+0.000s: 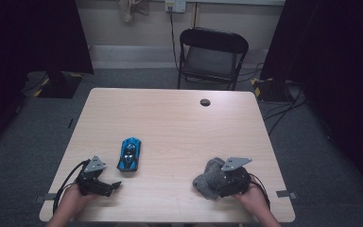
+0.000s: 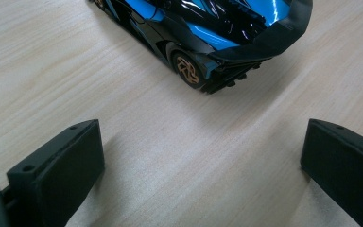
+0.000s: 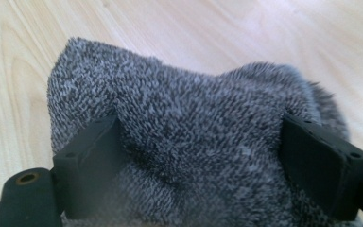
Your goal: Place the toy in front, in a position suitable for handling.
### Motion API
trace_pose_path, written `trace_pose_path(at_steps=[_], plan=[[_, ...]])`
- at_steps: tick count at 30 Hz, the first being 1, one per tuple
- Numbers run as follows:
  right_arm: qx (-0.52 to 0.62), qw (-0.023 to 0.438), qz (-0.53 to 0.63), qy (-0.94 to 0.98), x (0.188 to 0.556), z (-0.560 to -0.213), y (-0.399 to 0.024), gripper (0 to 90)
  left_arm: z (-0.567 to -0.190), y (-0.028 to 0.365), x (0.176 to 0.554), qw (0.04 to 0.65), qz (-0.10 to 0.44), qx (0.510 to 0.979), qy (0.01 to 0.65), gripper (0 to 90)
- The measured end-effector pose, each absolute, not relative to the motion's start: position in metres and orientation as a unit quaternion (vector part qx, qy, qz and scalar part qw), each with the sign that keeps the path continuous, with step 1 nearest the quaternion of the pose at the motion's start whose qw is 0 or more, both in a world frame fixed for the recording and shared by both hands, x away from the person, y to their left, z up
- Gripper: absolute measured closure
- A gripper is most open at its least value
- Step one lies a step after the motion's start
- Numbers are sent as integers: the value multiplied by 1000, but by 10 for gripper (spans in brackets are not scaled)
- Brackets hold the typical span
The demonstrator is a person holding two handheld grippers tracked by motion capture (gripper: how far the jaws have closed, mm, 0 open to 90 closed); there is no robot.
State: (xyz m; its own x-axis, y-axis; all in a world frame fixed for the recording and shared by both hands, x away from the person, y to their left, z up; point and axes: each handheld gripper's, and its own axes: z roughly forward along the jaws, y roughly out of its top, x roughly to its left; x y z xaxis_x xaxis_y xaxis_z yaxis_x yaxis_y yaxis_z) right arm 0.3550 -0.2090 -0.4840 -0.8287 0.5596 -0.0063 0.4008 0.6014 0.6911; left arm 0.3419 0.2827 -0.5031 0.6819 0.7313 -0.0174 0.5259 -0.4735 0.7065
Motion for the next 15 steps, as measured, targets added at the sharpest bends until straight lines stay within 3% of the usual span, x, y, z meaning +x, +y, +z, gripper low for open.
trace_pose_path(at_steps=[3, 8, 9, 12, 15], plan=[[275, 115, 354, 887, 355, -488, -207, 172, -503, 283, 342, 354, 145, 846, 372, 0], [286, 120, 346, 886, 355, -487, -208, 286, -503, 282, 342, 353, 146, 845, 374, 0], [287, 125, 343, 886, 355, -486, -208, 393, -503, 282, 342, 352, 146, 846, 374, 0], [291, 129, 341, 885, 355, -484, -210, 466, -503, 282, 342, 352, 145, 845, 374, 0], [294, 135, 340, 883, 356, -482, -212, 596, -503, 282, 342, 353, 145, 845, 374, 0]])
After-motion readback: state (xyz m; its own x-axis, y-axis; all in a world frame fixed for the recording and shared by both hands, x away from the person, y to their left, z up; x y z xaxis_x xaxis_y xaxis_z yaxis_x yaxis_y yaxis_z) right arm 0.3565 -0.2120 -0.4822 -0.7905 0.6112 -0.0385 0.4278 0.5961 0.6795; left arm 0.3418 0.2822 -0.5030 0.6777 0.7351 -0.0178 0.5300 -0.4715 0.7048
